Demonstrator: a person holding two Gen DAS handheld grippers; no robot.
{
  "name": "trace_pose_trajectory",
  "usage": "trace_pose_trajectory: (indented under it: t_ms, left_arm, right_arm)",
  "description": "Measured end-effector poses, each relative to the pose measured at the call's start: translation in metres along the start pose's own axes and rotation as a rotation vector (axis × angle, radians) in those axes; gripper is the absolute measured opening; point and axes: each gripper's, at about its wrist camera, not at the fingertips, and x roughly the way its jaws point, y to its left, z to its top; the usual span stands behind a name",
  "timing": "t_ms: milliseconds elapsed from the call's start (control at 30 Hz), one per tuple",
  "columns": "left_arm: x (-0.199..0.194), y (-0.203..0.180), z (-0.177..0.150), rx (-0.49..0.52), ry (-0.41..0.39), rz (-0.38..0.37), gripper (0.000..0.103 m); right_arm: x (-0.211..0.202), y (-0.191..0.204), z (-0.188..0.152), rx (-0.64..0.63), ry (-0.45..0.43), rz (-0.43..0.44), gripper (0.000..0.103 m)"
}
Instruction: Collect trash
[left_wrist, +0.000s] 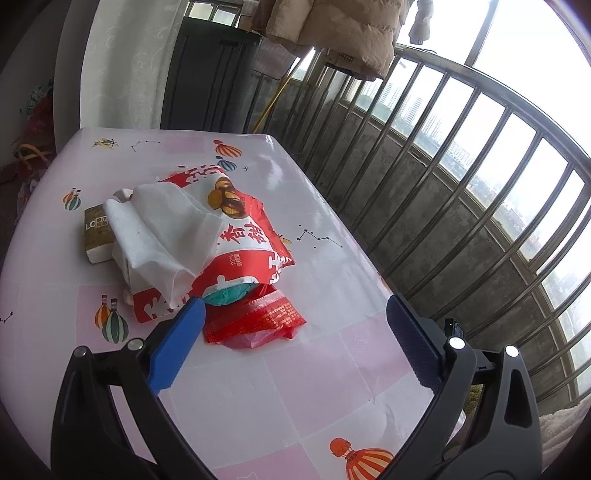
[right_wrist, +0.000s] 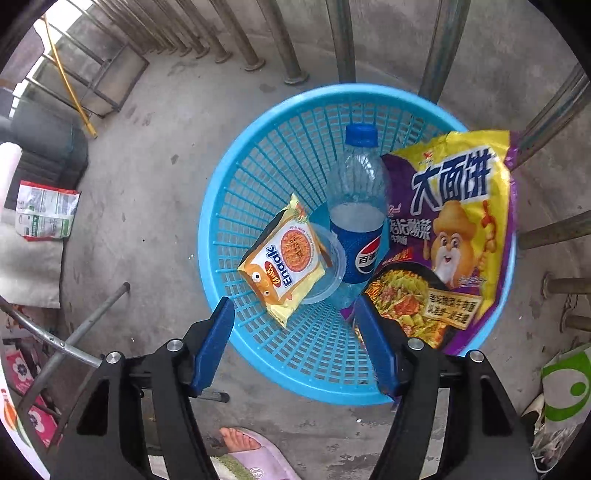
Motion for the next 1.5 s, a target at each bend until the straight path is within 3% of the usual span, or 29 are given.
trace_pose_trajectory:
  t_ms: [233, 433, 533, 633, 700, 800, 933, 1100, 1333, 1500]
  left_arm:
    - [-0.021, 0.014, -0.005, -0.094, -0.025, -0.060, 0.094]
    - [-0.046, 0.039, -0.008, -0.110, -0.065, -0.003, 0.094]
    - [-0.063, 0.057, -0.004, -0.105, -0.112, 0.034, 0.094]
    - [-0.079, 0.080, 0.005, -0.118, -0.158, 0.065, 0.094]
    - [-0.086, 0.097, 0.011, -0.136, -0.183, 0.070, 0.094]
    - [-0.083, 0.122, 0.025, -0.166, -0.194, 0.079, 0.094]
    - [-0.055, 0.160, 0.048, -0.216, -0.162, 0.091, 0.094]
    - [0.009, 0.210, 0.080, -0.317, -0.055, 0.115, 0.094]
    - [0.095, 0.254, 0.098, -0.441, 0.072, 0.107, 0.060]
    - [0.108, 0.253, 0.095, -0.435, 0.068, 0.065, 0.044]
  right_arm:
    - [-0.093, 0.015, -0.004, -0.118, -0.183, -0.049, 0.068]
    - [-0.197, 0.084, -0.028, -0.251, -0.415, -0.026, 0.087]
    - [-0.243, 0.134, -0.046, -0.331, -0.523, 0.037, 0.093]
    - [-0.275, 0.194, -0.064, -0.469, -0.539, 0.202, 0.094]
    - [-0.289, 0.231, -0.072, -0.549, -0.521, 0.328, 0.094]
    - [-0.289, 0.292, -0.080, -0.622, -0.420, 0.517, 0.094]
    - [-0.254, 0.373, -0.083, -0.645, -0.217, 0.639, 0.094]
    - [-0.192, 0.461, -0.073, -0.631, -0.012, 0.647, 0.094]
    - [-0.123, 0.531, -0.073, -0.636, 0.196, 0.621, 0.088]
    - [-0.115, 0.544, -0.082, -0.701, 0.218, 0.635, 0.086]
